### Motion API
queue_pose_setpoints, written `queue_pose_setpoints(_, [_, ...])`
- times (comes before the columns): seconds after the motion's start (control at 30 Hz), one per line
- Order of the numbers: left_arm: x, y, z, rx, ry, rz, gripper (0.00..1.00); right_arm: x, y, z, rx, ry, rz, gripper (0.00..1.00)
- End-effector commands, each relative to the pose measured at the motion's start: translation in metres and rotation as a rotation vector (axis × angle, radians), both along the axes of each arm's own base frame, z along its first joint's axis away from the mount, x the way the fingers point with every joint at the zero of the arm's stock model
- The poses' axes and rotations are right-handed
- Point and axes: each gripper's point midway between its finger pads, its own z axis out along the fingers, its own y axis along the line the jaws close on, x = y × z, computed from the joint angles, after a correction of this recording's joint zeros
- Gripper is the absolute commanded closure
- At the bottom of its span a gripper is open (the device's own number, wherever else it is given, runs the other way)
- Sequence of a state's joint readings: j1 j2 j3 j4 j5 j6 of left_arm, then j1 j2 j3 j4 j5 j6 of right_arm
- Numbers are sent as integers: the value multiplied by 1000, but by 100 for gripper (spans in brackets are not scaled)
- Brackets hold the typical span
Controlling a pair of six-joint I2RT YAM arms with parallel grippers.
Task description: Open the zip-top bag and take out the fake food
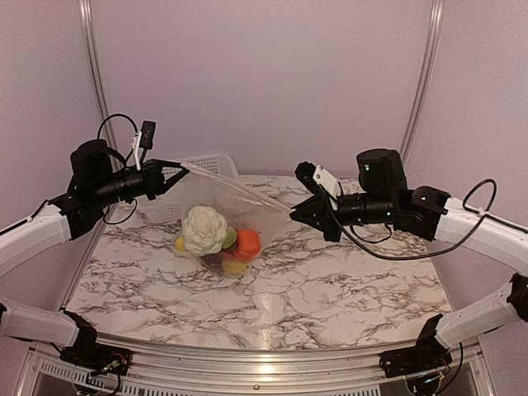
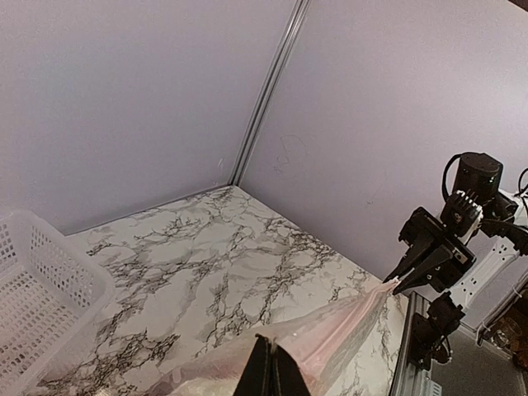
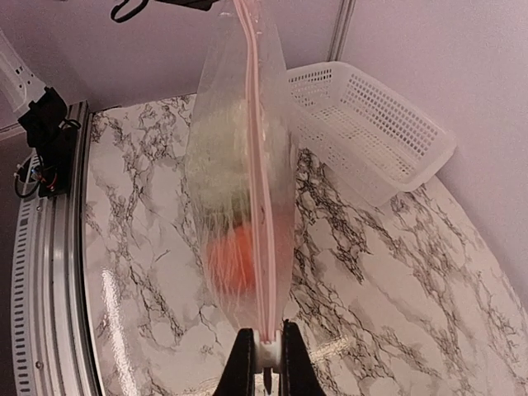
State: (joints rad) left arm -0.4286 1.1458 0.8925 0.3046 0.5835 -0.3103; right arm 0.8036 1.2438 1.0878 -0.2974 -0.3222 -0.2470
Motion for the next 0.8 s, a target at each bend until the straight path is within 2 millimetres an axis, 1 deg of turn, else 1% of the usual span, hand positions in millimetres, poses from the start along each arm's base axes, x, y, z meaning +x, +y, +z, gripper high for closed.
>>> queue_pose_setpoints(0.0, [7,3,25,-51,-90,-10,100,-5,-17,-21,-80,89,-33,98])
queue_pose_setpoints(0.07, [-1,-10,24,-42,-89,-94,100,-9,-9,-16,-63,104,12,94])
queue_pose_setpoints(0.1, [-5,-16,23,-36,-90,-128,100,-10,-4,-10,-50,105,31,92])
queue_pose_setpoints(0.13, [-10,-22,24,-29,-96,-156,100,-11,2,-6,-42,105,51,87])
queue_pose_setpoints(0.17, [-12,-26,22,-16,-95,-177,100,-13,7,0,-33,103,70,81])
queue_pose_setpoints(0.2, [-16,-30,21,-2,-98,-197,100,-14,12,7,-23,99,87,72])
queue_pose_setpoints(0.23, [-18,-34,20,16,-104,-214,100,-13,16,14,-13,96,98,66])
queue_pose_setpoints(0.37, [-27,-47,14,67,-104,-261,100,-8,33,50,41,64,126,56])
queue_pose_setpoints(0.47, [-28,-49,15,75,-105,-268,100,-2,47,73,76,52,126,53])
queue_pose_setpoints(0.53, [-28,-49,17,73,-110,-267,100,3,56,80,74,45,119,54])
queue_pose_setpoints(0.63, [-28,-50,20,70,-112,-269,100,6,69,78,44,44,122,58])
queue_pose_setpoints(0.77, [-28,-50,20,69,-112,-270,100,2,84,69,0,48,138,62])
